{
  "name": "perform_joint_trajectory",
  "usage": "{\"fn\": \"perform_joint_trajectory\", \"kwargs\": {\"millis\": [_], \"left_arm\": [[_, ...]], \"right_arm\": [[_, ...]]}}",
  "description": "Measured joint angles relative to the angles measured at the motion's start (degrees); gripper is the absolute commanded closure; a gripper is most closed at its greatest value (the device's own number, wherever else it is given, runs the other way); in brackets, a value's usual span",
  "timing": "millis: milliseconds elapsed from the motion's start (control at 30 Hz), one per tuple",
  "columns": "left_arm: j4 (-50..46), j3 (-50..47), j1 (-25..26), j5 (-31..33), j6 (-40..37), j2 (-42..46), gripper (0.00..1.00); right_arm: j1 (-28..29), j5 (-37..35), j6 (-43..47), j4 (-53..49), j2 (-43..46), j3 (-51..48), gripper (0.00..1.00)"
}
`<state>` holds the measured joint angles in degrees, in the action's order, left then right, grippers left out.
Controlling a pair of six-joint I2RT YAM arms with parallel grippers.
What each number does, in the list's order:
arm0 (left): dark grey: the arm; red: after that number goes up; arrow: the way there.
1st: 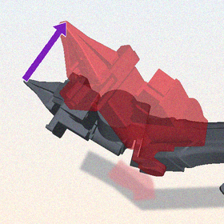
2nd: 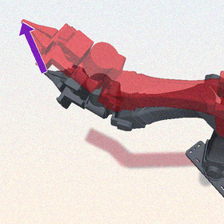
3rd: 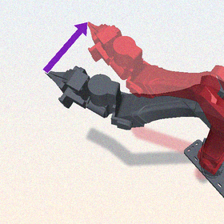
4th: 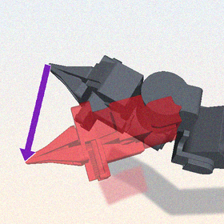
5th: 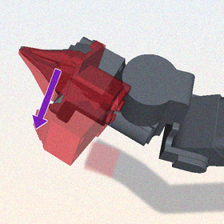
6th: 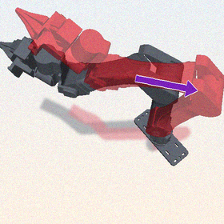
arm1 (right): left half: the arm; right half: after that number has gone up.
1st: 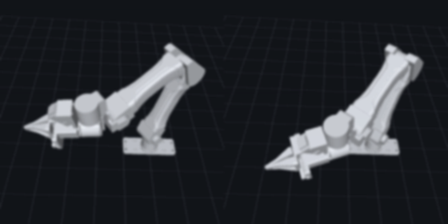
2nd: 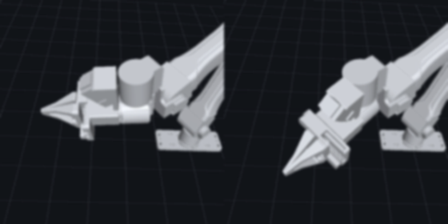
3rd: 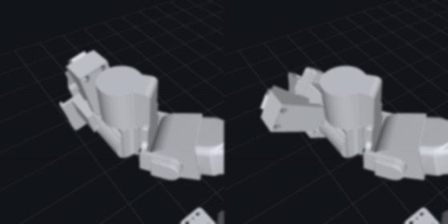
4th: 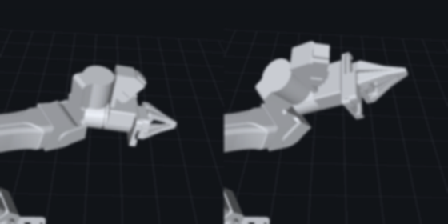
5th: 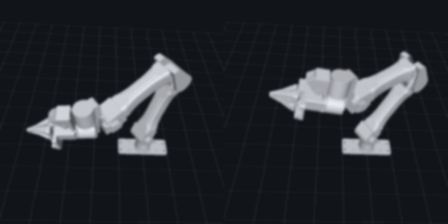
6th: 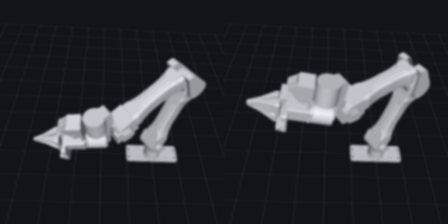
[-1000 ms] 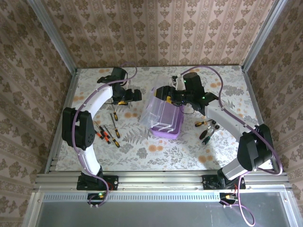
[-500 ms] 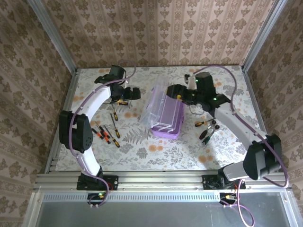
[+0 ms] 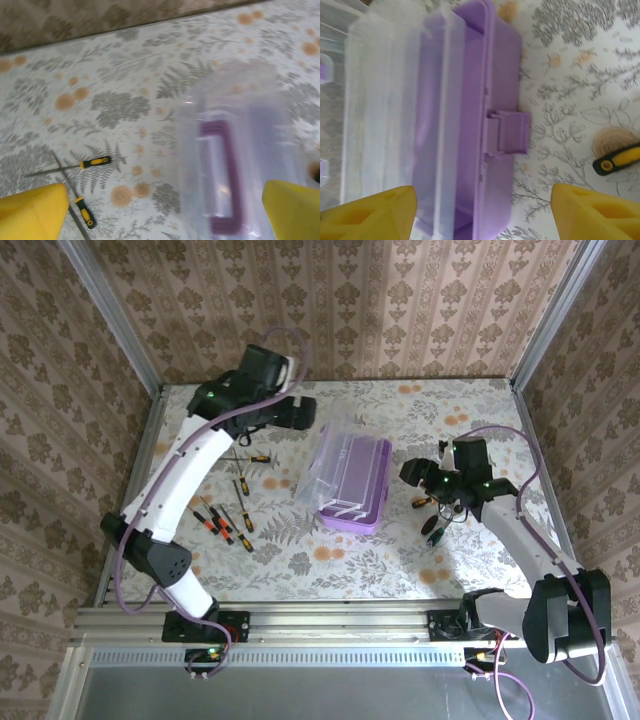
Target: Pack the tool kit
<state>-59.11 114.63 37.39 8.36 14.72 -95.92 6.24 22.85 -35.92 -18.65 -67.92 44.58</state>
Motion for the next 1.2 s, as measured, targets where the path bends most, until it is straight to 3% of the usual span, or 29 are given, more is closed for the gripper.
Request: {"fn": "perform_joint_trajectory", "kwargs": {"millis": [233,400,633,800,1000,1200], "left_arm": [[-10.6,19.0,11.3,5.8,-3.0,-14.2,0.00],[-16.6,25.8,14.3,8.9,-3.2,-23.9,0.00],[-20.9,28.2,14.0,9.5,-3.2,-28.9,0.00],[-22.3,28.4,14.5,14.3,-3.3,-29.0,0.00],[-21.6,26.7,15.0,16.3,-3.7,-29.0,0.09],[-18.8,19.1,15.0,15.9,-4.1,-29.0,0.18]], "right_arm": [[0.0,2.2,0.0,2.6,-4.7,0.1,0.28],[0.0,4.4,-0.1,4.5,-9.3,0.8,0.32],[0.6,6.5,-0.1,7.4,-12.2,1.1,0.34],[1.7,7.3,-0.1,8.4,-15.1,1.1,0.32],[3.2,8.0,-0.2,10.3,-17.2,1.1,0.34],[4.0,8.0,-0.2,11.2,-19.3,1.1,0.35]]}}
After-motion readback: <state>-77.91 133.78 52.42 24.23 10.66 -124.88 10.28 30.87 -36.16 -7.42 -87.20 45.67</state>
